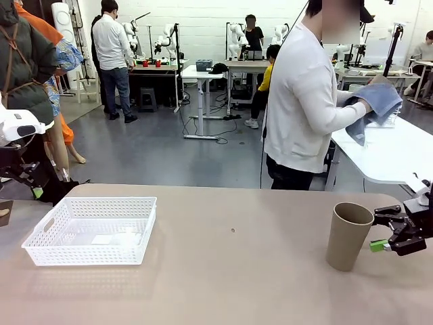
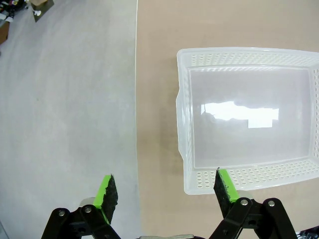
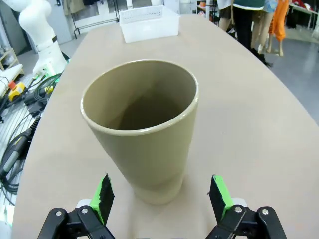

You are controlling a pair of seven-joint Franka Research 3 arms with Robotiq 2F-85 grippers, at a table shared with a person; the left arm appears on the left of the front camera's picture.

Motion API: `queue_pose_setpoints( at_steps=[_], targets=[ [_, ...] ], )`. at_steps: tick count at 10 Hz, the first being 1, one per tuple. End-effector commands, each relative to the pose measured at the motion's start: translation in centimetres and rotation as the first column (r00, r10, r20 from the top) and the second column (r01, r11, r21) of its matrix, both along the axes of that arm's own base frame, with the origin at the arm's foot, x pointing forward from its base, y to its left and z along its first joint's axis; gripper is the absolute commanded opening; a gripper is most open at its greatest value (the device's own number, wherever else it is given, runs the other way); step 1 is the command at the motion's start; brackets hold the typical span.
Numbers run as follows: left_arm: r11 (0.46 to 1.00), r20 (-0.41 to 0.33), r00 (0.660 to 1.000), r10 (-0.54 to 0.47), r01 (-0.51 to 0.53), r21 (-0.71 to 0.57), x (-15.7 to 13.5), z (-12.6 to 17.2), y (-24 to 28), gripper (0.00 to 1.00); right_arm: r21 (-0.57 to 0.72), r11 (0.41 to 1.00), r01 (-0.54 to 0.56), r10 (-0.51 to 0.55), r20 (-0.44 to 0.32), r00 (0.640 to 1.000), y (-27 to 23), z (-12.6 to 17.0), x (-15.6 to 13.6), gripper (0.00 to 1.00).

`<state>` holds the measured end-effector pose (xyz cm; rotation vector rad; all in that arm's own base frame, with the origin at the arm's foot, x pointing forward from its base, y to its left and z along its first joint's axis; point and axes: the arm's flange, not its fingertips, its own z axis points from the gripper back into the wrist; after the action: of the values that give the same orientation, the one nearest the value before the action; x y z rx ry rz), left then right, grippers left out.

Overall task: Clean and organize the cups into the basket.
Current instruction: Pick up the Organizing basket and move it to the center of the table, then pick up the Reusable plastic cup from the right side of the table and place it inside the Organizing basket.

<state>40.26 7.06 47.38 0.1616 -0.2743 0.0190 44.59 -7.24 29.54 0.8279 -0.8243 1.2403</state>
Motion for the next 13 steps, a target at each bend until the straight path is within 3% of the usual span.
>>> queue_pose_setpoints(
  at_steps=[1, 13],
  targets=[
    [1.000, -0.003, 1.000, -0.017, 0.017, 0.009, -0.36, -0.09, 0.16, 1.00, 0.000, 1.000, -0.003, 0.003, 0.015, 1.000, -0.11, 0.12, -0.36, 1.00],
    [1.000, -0.003, 1.000, -0.017, 0.017, 0.009, -0.36, -0.09, 0.16, 1.00, 0.000, 1.000, -0.003, 0.003, 0.015, 1.000, -0.11, 0.12, -0.36, 1.00]
  ],
)
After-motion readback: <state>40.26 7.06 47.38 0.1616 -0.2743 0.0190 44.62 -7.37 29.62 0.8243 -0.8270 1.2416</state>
